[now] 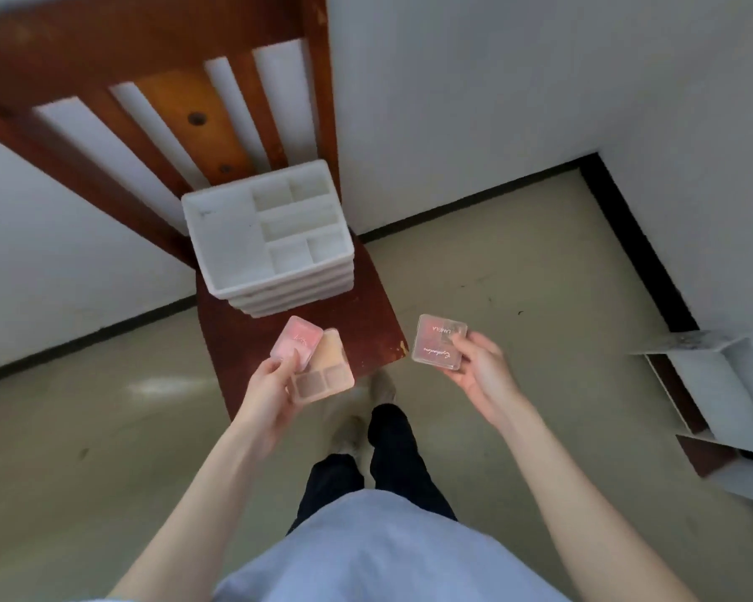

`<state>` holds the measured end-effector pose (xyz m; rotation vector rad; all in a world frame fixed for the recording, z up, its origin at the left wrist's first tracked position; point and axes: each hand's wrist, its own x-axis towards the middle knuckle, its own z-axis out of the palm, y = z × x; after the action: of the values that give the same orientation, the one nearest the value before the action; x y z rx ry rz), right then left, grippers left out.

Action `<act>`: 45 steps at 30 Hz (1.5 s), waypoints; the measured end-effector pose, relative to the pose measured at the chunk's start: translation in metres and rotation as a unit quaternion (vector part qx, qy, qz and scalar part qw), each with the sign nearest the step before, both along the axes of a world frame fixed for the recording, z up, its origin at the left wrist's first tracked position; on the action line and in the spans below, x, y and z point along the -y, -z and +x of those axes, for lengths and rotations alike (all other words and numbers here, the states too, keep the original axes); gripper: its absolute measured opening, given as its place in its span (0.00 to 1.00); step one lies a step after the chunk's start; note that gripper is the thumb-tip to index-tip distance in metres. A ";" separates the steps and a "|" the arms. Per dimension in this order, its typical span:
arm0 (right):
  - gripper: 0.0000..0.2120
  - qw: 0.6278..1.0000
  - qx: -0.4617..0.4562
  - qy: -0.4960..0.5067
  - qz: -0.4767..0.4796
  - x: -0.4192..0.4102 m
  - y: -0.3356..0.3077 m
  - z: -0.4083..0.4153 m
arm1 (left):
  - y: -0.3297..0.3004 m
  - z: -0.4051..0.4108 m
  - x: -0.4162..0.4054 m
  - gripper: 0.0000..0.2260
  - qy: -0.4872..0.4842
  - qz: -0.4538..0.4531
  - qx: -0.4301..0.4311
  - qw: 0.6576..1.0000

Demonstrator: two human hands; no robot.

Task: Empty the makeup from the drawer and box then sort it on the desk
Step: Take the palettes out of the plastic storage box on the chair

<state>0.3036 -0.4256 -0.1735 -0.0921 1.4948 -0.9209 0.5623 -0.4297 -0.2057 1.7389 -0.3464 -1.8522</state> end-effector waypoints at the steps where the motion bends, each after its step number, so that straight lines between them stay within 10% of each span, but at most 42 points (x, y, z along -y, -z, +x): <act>1: 0.08 1.000 0.011 0.025 -0.011 -0.015 -0.008 -0.004 | -0.009 -0.006 0.002 0.12 0.048 -0.007 0.010 0.999; 7: 0.07 0.978 0.051 0.182 -0.084 -0.109 -0.059 -0.048 | -0.075 -0.102 0.001 0.13 0.316 -0.090 -0.001 0.945; 21: 0.04 0.869 -0.170 0.455 -0.091 -0.423 -0.121 -0.210 | -0.156 -0.438 -0.248 0.25 0.743 -0.204 -0.101 0.629; 33: 0.06 0.571 -0.143 0.802 -0.101 -0.722 -0.143 -0.245 | -0.162 -0.599 -0.533 0.05 0.862 -0.171 -0.162 0.449; 45: 0.06 0.397 -0.110 0.906 -0.099 -0.931 -0.136 -0.294 | -0.136 -0.726 -0.789 0.09 0.902 -0.063 -0.171 0.390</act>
<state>0.0093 0.5053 -0.0379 1.6829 1.1705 -2.8610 -0.1638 0.3590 -0.0692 0.0032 -2.8873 -2.8777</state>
